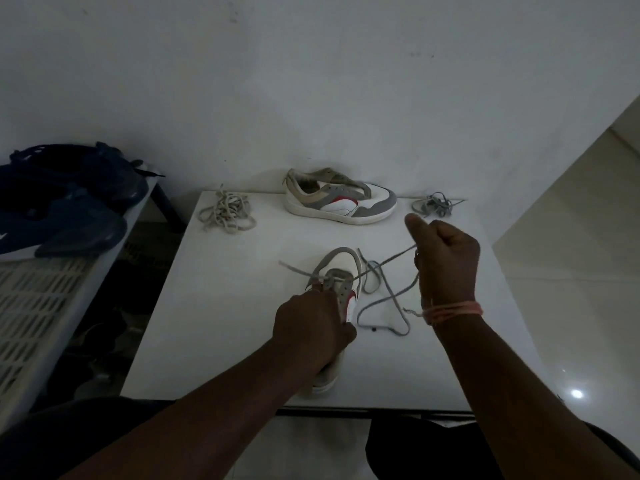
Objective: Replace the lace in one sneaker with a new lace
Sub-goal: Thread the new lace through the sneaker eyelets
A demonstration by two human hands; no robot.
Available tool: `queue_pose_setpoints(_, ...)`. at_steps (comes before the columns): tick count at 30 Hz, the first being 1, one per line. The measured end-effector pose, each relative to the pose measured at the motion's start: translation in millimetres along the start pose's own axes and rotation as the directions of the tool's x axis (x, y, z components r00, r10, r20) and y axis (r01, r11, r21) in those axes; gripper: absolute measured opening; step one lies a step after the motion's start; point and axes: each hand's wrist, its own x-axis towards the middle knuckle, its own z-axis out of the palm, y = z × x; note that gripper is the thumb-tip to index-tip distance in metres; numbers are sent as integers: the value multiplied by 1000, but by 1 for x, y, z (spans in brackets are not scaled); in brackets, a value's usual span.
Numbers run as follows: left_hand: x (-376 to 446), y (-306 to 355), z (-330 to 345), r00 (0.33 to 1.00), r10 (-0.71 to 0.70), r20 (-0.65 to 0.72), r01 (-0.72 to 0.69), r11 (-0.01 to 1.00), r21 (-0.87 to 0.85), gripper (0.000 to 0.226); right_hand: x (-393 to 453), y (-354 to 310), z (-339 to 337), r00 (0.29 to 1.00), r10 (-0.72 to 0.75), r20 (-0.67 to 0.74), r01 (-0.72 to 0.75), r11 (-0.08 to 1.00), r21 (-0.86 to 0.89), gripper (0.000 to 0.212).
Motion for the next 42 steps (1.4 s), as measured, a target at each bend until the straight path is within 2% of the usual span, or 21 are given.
queue_pose_setpoints(1,0,0,1,1000,2,-1,-2,1000,-2,59,2,4,0,1000,4,-7,-4,999,-48,53)
queue_pose_setpoints(2,-1,0,1,1000,0,-3,0,1000,1,59,3,11,-1,999,-18,46,29,969,-246,52)
queue_pose_setpoints(4,-1,1,1,1000,-8,-9,8,1000,5,56,-1,30,0,970,12,242,162,710,-685,38)
queue_pose_setpoints(5,-1,1,1,1000,-4,-18,4,1000,8,53,-7,37,2,943,87,321,204,612,-764,33)
queue_pose_setpoints(6,-1,1,0,1000,9,-27,-8,1000,15,49,-15,43,4,910,157,383,227,584,-780,41)
queue_pose_setpoints(8,-1,1,-1,999,41,-28,-41,999,12,41,-28,55,11,858,196,475,256,640,-725,58)
queue_pose_setpoints(9,-1,1,-1,998,52,-21,-52,999,1,39,-31,58,15,836,193,513,280,655,-702,58)
queue_pose_setpoints(12,-1,0,0,999,43,2,-42,999,-22,47,-31,63,23,806,124,579,384,634,-671,32)
queue_pose_setpoints(14,0,0,1,999,37,-1,-37,999,-13,52,-27,63,24,858,66,509,319,709,-629,25)
queue_pose_setpoints(17,1,0,1,999,28,-20,-28,1000,9,53,-20,46,23,927,89,365,101,877,-470,35)
queue_pose_setpoints(19,1,2,0,1000,-6,-13,6,1000,8,55,-15,30,21,958,66,281,46,926,-376,38)
queue_pose_setpoints(22,2,5,-2,999,-32,24,31,999,28,59,-6,3,11,982,-160,100,179,957,-227,34)
queue_pose_setpoints(25,2,4,-4,999,-31,39,30,999,25,59,-1,0,1,952,-302,38,301,912,-279,30)
queue_pose_setpoints(28,0,5,-3,1000,-13,-4,13,1000,6,56,-5,20,1,960,-126,248,236,841,-486,24)
queue_pose_setpoints(29,-1,5,-3,1000,-5,-11,5,1000,0,56,-8,29,3,935,-21,353,228,799,-556,21)
queue_pose_setpoints(31,-2,5,-4,1000,10,-18,-10,1000,-1,51,-15,48,7,849,122,515,306,680,-667,32)
queue_pose_setpoints(33,-1,3,-5,999,26,-24,-26,1000,3,43,-22,64,13,811,174,559,384,562,-732,25)
queue_pose_setpoints(35,-1,4,-5,999,33,-23,-34,999,-3,41,-28,73,18,813,174,556,413,501,-761,13)
queue_pose_setpoints(38,-1,4,-7,1000,20,1,-20,1000,-7,41,-27,74,22,847,173,503,302,622,-722,25)
queue_pose_setpoints(40,-2,4,-7,1000,12,7,-11,999,-37,41,-24,71,23,875,253,412,110,725,-680,33)
queue_pose_setpoints(42,-2,3,-8,1000,14,16,-13,998,-66,40,-25,67,25,861,369,350,-102,800,-591,36)
